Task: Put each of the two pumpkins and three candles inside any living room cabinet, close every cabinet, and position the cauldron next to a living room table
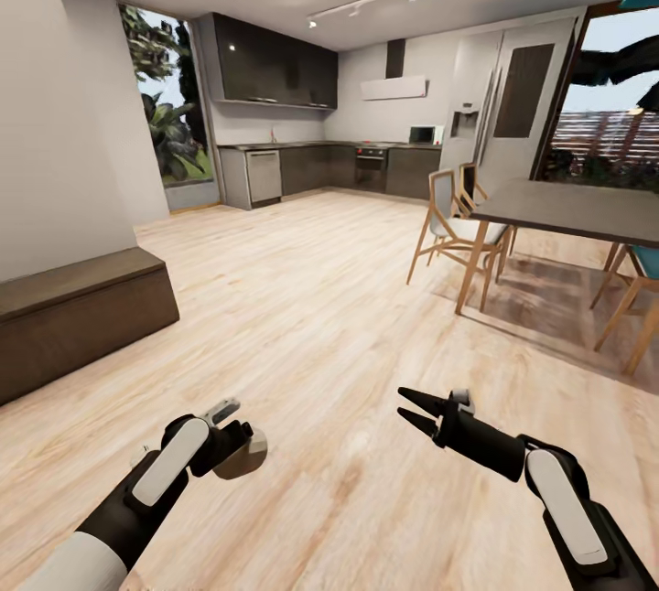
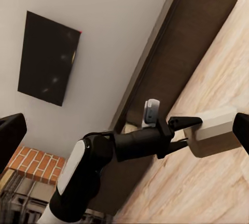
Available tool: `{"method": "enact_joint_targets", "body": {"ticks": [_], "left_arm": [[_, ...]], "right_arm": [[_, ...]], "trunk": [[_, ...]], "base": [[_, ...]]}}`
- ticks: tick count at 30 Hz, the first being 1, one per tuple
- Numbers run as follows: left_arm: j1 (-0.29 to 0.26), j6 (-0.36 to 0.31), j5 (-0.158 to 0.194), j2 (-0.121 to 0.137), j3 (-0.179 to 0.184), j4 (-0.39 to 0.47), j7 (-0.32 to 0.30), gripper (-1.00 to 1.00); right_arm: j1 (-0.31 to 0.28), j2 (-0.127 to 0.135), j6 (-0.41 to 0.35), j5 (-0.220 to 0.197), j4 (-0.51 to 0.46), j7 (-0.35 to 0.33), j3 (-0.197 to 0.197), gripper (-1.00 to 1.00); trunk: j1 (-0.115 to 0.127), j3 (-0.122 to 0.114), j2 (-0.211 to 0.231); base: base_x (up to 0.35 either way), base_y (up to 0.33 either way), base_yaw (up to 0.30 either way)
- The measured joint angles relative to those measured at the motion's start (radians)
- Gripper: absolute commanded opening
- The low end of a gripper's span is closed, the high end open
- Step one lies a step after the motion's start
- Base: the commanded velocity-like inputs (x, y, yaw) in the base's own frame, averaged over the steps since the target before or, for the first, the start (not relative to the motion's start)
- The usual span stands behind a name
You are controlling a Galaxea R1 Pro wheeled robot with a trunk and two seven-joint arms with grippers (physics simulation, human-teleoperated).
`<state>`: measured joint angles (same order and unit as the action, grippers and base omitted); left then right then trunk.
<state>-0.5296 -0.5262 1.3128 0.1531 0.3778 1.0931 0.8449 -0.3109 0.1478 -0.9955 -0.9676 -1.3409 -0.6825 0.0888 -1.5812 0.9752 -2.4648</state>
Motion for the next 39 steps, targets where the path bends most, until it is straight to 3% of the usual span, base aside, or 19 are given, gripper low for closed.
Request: {"method": "enact_joint_targets", "body": {"ticks": [39], "left_arm": [[0.0,0.0,0.001,-0.002,0.001,0.004,0.0,-1.0]], "right_arm": [[0.0,-0.003,0.004,0.0,-0.051,-0.004,0.0,1.0]], "trunk": [[0.146,-0.122,0.266]], "base": [[0.0,0.0,0.025]]}}
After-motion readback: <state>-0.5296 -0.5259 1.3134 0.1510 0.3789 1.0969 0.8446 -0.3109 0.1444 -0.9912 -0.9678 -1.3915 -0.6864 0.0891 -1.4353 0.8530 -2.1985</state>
